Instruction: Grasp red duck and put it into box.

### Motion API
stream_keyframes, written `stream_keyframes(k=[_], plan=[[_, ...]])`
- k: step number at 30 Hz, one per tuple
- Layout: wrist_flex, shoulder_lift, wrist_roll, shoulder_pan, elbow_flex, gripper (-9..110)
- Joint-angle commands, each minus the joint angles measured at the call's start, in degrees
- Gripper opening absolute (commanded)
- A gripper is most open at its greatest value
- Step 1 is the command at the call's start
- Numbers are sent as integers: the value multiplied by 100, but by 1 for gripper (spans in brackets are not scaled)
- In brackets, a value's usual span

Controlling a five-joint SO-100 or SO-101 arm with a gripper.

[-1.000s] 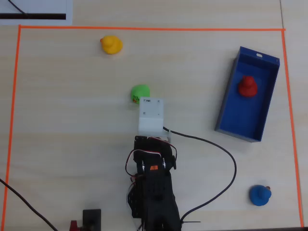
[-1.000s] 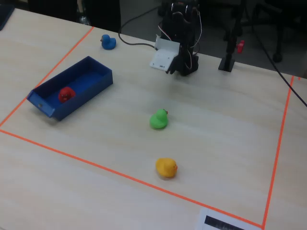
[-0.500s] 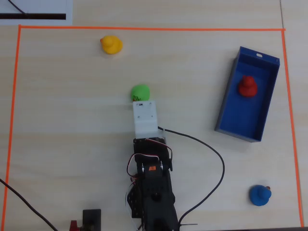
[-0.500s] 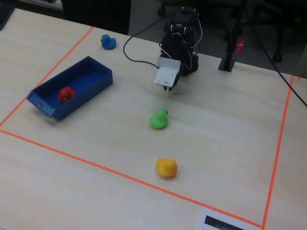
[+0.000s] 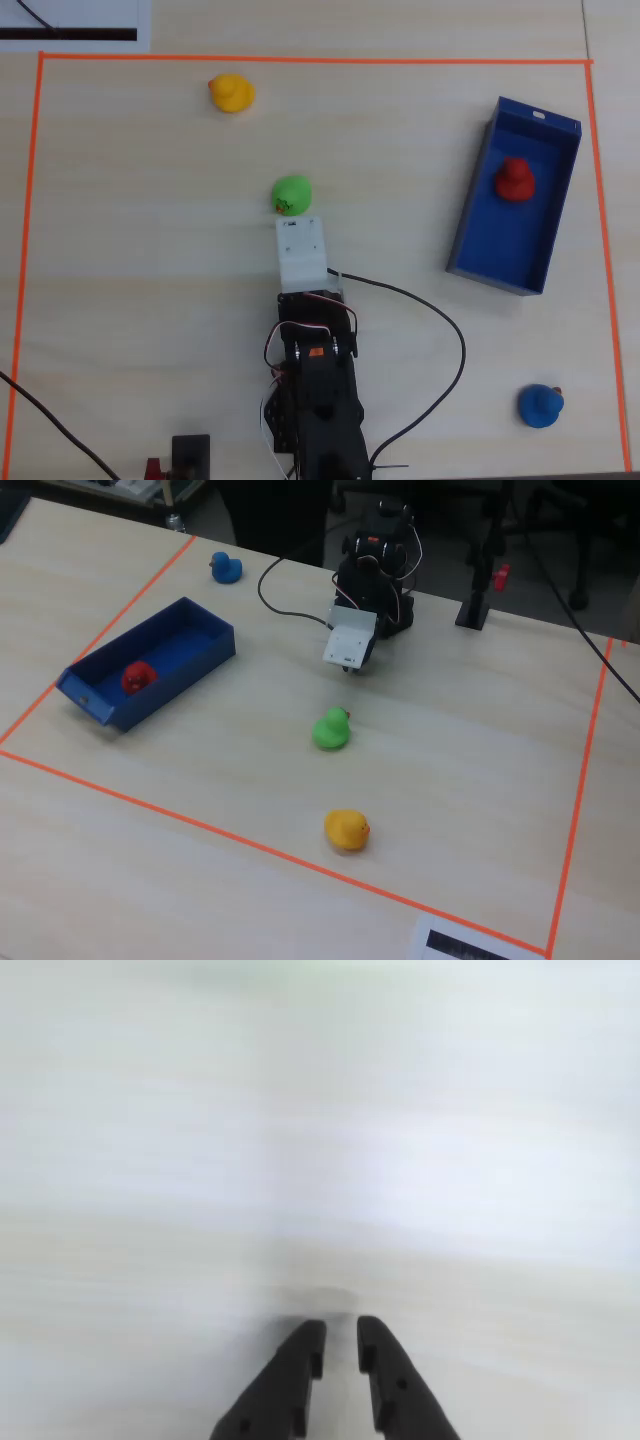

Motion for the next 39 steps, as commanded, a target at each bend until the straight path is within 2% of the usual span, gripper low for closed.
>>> stream_keyframes(k=[1, 39], plan=[[167, 0, -62, 141, 9, 0], [422, 9, -53, 176, 18, 4]])
